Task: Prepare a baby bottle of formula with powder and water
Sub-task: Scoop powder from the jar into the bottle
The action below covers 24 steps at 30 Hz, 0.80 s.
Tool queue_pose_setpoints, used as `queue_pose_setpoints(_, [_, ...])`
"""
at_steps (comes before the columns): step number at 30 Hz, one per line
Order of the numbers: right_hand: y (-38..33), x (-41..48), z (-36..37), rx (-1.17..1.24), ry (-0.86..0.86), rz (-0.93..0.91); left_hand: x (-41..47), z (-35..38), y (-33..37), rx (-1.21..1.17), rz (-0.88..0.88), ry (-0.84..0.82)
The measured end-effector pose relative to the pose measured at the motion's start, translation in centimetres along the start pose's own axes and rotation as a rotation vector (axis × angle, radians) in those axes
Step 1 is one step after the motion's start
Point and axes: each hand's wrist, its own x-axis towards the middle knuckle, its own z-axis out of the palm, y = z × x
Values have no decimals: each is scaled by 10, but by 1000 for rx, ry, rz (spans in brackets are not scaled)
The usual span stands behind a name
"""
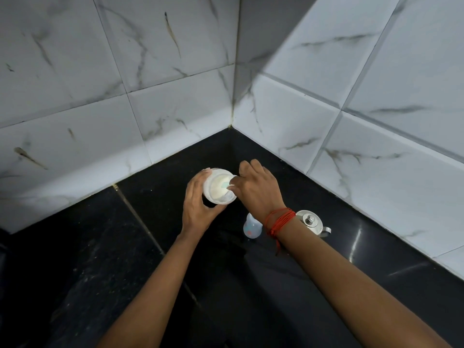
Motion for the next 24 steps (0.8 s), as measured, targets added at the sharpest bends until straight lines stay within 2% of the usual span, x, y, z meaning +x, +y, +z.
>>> queue_pose_setpoints(13, [-5, -11, 16, 126, -148, 149, 1, 0, 4, 128, 96, -80])
queue_pose_setpoints(20, [-6, -12, 19, 510, -364, 354, -6, 3, 1, 110, 13, -128])
queue_pose_setpoints(24, [3, -10, 19, 810, -269, 489, -9, 6, -4, 86, -75, -110])
